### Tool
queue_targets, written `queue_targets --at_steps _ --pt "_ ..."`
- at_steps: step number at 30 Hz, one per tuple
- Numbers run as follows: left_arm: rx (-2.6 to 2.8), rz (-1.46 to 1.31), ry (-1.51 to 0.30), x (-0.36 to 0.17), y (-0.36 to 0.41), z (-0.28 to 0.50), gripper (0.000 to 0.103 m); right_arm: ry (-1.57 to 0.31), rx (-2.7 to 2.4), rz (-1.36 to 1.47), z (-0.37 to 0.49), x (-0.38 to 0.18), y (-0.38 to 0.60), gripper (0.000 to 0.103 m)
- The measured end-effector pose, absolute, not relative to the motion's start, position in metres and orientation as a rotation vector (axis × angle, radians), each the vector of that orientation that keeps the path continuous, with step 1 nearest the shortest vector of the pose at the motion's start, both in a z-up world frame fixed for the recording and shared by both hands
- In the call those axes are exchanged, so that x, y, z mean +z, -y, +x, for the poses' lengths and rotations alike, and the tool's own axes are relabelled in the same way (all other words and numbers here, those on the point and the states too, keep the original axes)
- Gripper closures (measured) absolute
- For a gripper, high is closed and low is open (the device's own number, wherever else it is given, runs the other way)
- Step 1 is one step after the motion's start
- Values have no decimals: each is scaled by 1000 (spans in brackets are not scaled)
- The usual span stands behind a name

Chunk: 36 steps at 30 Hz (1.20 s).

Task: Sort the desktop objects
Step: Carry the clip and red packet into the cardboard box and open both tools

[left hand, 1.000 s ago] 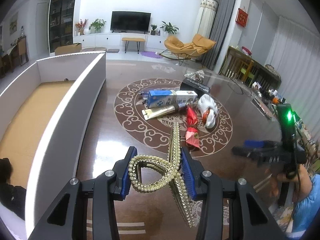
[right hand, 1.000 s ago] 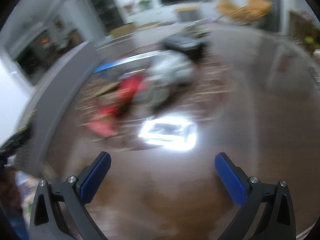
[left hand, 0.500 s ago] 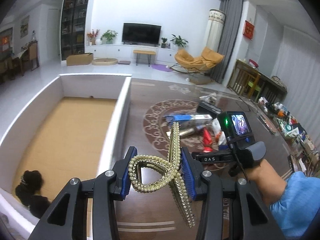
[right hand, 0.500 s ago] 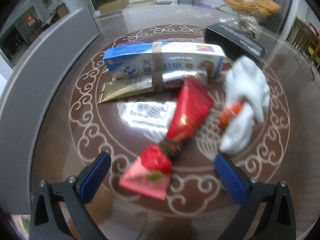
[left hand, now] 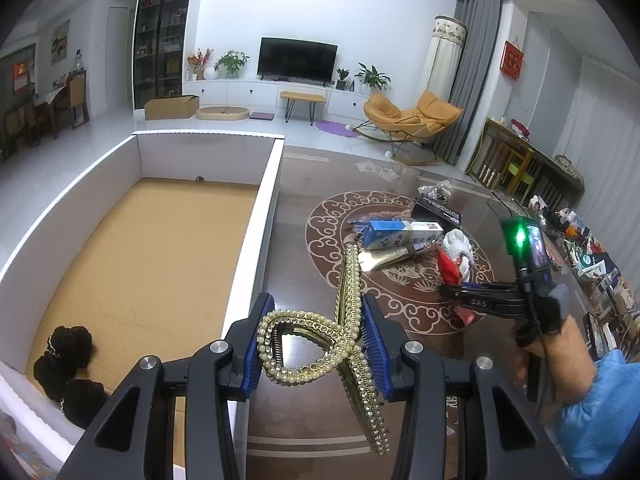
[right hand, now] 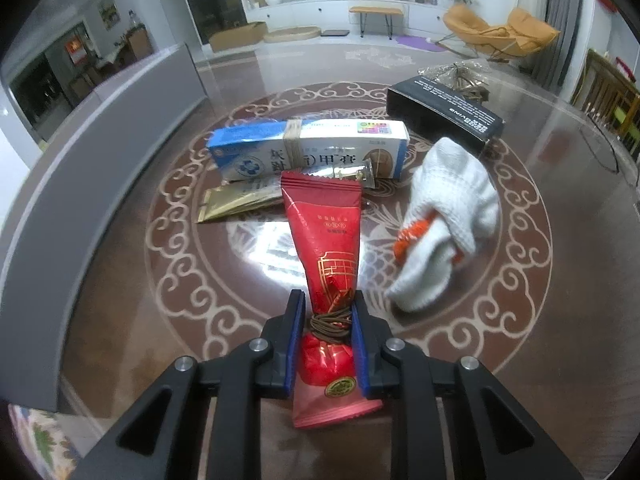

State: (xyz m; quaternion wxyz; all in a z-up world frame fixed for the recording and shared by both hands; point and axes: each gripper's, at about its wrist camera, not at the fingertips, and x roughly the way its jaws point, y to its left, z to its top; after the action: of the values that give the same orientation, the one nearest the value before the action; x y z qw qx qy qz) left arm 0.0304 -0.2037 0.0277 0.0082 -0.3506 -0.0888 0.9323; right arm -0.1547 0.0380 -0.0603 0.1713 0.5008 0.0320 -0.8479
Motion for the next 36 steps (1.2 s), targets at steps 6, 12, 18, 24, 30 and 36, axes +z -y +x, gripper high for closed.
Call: queue_targets --at_steps 6,12,18,24,30,36 --pt "2913 -1069 299 32 206 36 59 -21 -2332 1391 -131 -42 -50 80" --pt "2924 -1034 331 37 220 46 59 31 -2279 1342 -108 -14 -46 80" --pt "2963 -1026 391 40 256 61 59 51 -2208 1265 -96 26 -19 80" --pt "3055 -1019 436 41 312 83 59 24 -2079 1174 -80 67 54 80" --pt "3109 -1100 497 25 374 86 59 -23 -1916 1103 -59 89 164 80" --pt "3069 -1285 489 -7 411 53 59 -134 -1854 1142 -58 57 252 80"
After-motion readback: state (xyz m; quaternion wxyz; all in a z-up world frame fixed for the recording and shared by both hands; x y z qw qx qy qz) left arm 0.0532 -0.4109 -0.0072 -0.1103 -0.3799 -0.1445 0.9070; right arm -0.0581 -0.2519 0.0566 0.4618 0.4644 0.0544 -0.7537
